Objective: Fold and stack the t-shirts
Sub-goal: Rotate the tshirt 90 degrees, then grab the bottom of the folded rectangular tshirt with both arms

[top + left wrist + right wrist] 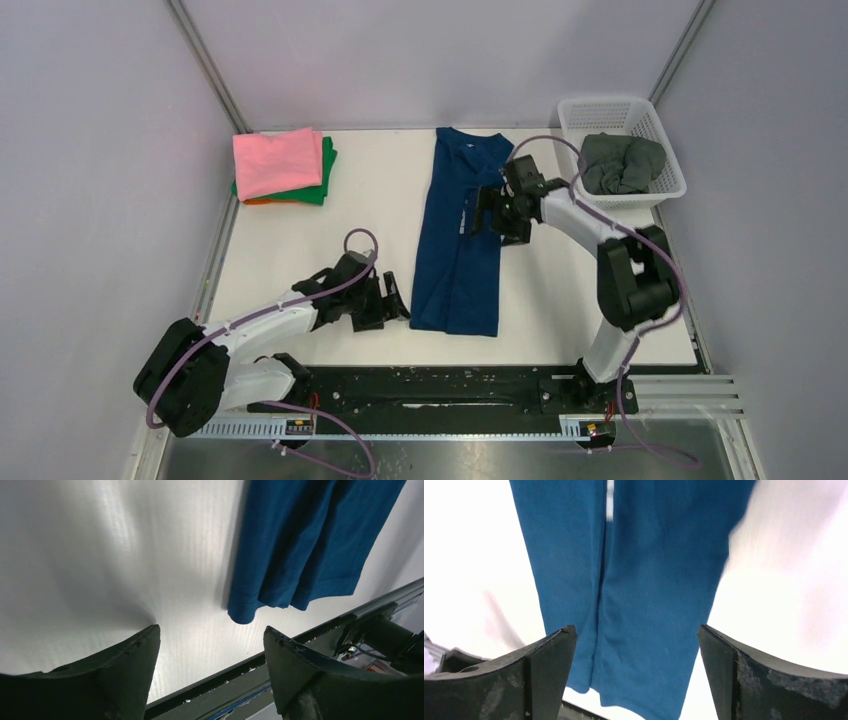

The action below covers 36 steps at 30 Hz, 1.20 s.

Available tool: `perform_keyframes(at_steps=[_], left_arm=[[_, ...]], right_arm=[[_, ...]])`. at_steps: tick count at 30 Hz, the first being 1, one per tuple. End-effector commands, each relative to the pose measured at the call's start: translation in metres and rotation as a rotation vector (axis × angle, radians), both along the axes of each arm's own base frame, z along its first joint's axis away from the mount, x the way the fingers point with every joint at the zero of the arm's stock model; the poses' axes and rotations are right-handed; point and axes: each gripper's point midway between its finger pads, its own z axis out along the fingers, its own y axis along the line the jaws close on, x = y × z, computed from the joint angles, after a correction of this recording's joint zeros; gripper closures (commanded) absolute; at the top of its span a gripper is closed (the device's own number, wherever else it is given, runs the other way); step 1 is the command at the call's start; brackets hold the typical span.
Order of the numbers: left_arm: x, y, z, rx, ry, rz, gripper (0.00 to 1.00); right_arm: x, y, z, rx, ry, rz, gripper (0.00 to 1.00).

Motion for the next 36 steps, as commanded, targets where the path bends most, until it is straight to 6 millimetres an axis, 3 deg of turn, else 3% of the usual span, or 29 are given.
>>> perform_keyframes(at_steps=[1,4,9,15,19,20,29,36], left_arm=[[-0.001,-0.028,0.008,-0.066,-0.028,-0.066,0.29],[-0.005,-0.032,-0.001,-0.036,-0.006,-0.082,0.39],[-0.007,-0.034,-0.015,0.009,0.021,-0.085,0.53],[-0.008,-0.042,-0.025,0.04,0.028,-0.087,0.67],[-0.007,-0.038,-0.034,0.078,0.042,-0.072,0.93],[-0.008,-0.037,-0.036,0.083,0.046,-0.069,0.99],[-0.013,-0.035,-0.04,0.066,0.055,-0.054,1.0],[-0.016,-0.032,-0.043,0.048,0.064,-0.023,1.0]], right_arm=[[-0.037,-0.002,0.021,0.096,-0.055,-0.051,0.01],[-0.073,0.002,0.015,0.165,-0.026,-0.048,0.01],[-0.117,0.047,0.029,0.212,-0.047,0.129,0.0],[-0.133,0.087,0.029,0.139,-0.089,0.262,0.01],[-0.15,0.133,0.036,0.259,-0.063,0.357,0.0],[-0.152,0.142,0.036,0.288,-0.053,0.359,0.0],[-0.14,0.202,0.039,0.465,-0.035,0.345,0.01],[-0.127,0.204,0.004,0.427,-0.02,0.252,0.0]])
